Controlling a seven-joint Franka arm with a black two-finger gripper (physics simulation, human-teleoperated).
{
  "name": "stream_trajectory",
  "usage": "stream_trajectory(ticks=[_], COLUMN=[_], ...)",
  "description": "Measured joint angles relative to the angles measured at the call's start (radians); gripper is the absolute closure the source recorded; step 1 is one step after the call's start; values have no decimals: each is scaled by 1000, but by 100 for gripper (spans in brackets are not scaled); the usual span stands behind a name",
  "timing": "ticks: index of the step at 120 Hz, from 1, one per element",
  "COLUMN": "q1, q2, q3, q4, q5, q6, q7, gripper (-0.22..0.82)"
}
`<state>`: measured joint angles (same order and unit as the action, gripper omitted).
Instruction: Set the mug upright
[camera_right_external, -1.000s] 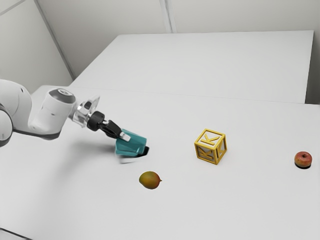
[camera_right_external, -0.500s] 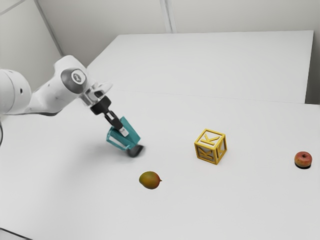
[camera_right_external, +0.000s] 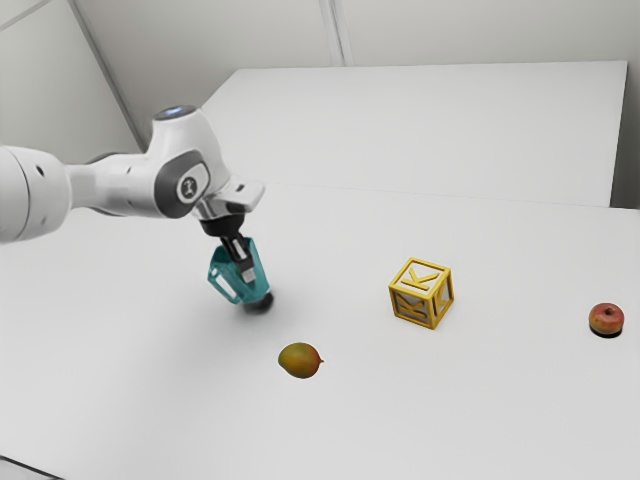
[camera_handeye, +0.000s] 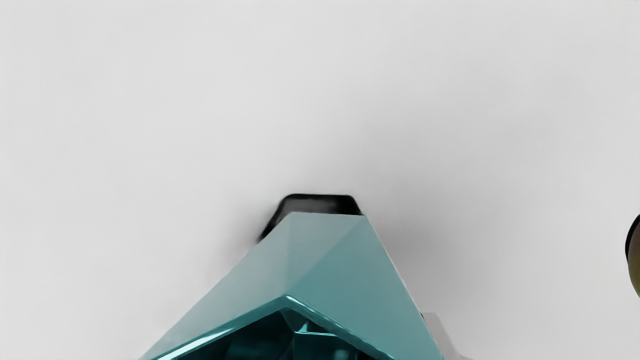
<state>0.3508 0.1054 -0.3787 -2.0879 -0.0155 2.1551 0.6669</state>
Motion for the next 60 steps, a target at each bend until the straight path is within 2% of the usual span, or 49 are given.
stream_trajectory(ticks=[60], q1=[3], q2=[-37], q3=[-49], q4=[-101], q5=[50], q6=[52], q7=[-290], gripper=[79])
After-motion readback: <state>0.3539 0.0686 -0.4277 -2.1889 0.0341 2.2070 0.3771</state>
